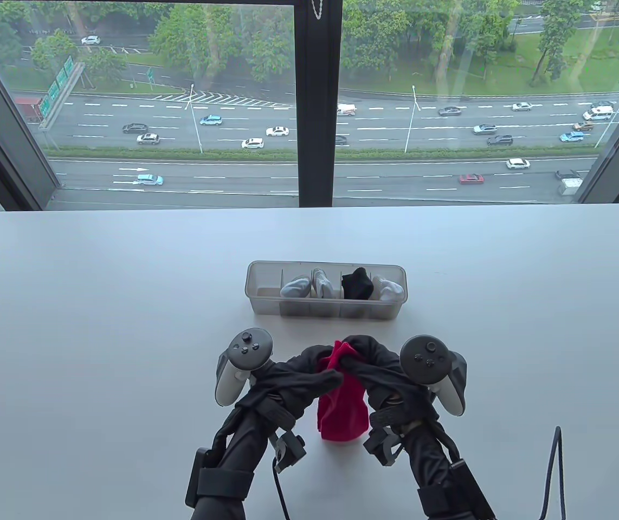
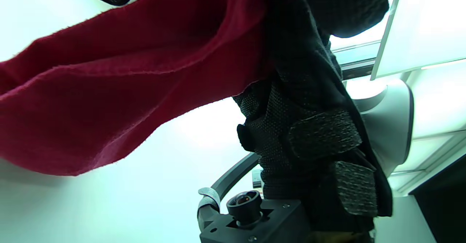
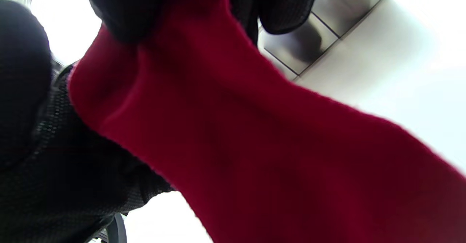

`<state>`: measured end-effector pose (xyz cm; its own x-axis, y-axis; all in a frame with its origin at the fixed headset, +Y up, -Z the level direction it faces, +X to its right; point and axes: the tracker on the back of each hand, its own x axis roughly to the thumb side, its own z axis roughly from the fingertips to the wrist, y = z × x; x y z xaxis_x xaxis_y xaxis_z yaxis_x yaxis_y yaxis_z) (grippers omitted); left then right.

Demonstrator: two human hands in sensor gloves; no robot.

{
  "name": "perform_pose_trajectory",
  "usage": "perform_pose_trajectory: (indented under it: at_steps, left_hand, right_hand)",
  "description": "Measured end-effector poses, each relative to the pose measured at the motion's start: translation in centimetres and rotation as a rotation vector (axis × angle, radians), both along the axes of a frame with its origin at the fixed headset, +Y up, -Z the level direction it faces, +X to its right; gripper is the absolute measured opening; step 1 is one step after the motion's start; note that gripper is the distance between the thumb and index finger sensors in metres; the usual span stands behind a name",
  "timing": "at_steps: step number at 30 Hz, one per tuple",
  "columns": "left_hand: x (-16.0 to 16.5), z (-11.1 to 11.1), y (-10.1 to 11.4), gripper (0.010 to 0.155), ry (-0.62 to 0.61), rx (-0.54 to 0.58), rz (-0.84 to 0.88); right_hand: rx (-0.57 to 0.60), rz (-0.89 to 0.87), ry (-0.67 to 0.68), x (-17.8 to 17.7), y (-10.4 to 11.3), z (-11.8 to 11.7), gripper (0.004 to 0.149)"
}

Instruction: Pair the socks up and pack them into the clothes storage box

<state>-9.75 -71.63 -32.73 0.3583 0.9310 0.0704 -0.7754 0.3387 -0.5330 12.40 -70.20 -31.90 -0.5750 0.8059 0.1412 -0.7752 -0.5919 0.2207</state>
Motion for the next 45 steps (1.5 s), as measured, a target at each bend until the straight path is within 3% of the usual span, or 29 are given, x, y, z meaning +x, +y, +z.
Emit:
perform_pose_trajectory:
  at_steps: [2,5,7,9,11,14,18,20,22,25,28,30,31,32,34,35,37,38,40,43,45]
  left_hand:
    - [0.2,0.1,0.5,0.045,0.106,0.09,-0.071]
    - [0.3,0.3,0.9,0.043,0.054,0.104,-0.046]
    - [0.1,0.5,1.3,0.043,0.061,0.108,-0.059]
    - [0.0,0.8,1.9,0.044,0.141,0.182,-0.197]
    - [0.1,1.0,2.6,0.045,0.185,0.287,-0.356]
    - [-0.2,1.2,3.8,0.044,0.234,0.357,-0.284]
    - [-1.1,1.0,4.7,0.043,0.064,0.241,-0.072]
    - [-1.0,0.9,4.8,0.043,-0.087,0.08,-0.009]
    - [-0.8,1.2,4.1,0.043,-0.2,-0.098,0.021]
    - [-0.7,1.0,1.7,0.044,-0.167,-0.21,-0.123]
    - [-0.8,0.6,-1.1,0.047,0.069,-0.14,-0.358]
    - [-0.5,0.9,-2.3,0.076,0.117,-0.082,-0.55]
    - [-0.4,1.1,-2.1,0.081,0.113,-0.073,-0.667]
    - [-0.2,1.2,-1.9,0.079,0.083,-0.049,-0.705]
    - [0.9,1.2,-1.1,0.063,-0.051,-0.005,-0.626]
    - [1.5,1.4,-1.0,0.055,-0.14,-0.022,-0.578]
    - [3.3,1.8,-2.0,0.046,-0.441,-0.168,-0.458]
    - [3.8,2.2,-2.7,0.048,-0.468,-0.271,-0.456]
    - [4.2,2.4,-3.8,0.051,-0.397,-0.322,-0.604]
    - [3.6,2.1,-4.2,0.052,-0.362,-0.303,-0.666]
    - [2.6,1.6,-4.5,0.052,-0.308,-0.309,-0.679]
  right_hand:
    - [0.0,0.023,0.019,-0.1,-0.1,0.0,0.046]
    - [-0.006,0.03,0.037,0.2,0.0,-0.2,0.077]
    - [-0.062,-0.001,0.139,0.6,-0.3,-0.5,0.058]
    - [-0.017,0.002,0.066,1.0,-0.4,-0.5,0.045]
    - [0.023,0.034,0.048,0.9,0.1,-0.3,0.044]
    - [0.072,0.045,0.066,0.4,1.4,0.0,0.045]
    - [0.11,-0.076,0.135,1.1,3.6,0.3,0.045]
    - [0.015,-0.166,0.267,1.3,4.1,0.4,0.045]
    - [-0.116,-0.213,0.347,1.6,3.6,0.4,0.045]
    - [-0.215,-0.115,0.317,1.3,1.4,-0.1,0.046]
    - [-0.207,0.12,0.118,0.4,-2.1,-0.7,0.051]
    - [-0.162,0.229,0.001,0.2,-3.4,-0.7,0.064]
    - [-0.147,0.279,0.014,0.3,-3.4,-0.8,0.066]
    - [-0.132,0.307,0.025,0.4,-3.3,-0.8,0.068]
    - [-0.058,0.333,0.015,0.8,-2.5,-0.5,0.065]
    - [-0.047,0.332,0.013,0.9,-2.4,-0.5,0.064]
    - [-0.038,0.321,0.019,1.0,-2.0,-0.5,0.061]
    - [-0.051,0.317,0.02,1.0,-2.0,-0.4,0.058]
    - [-0.061,0.316,0.04,0.9,-2.0,-0.2,0.055]
    - [-0.045,0.359,0.068,0.8,-1.9,-0.1,0.049]
    - [-0.067,0.408,0.166,0.4,-2.1,0.0,0.045]
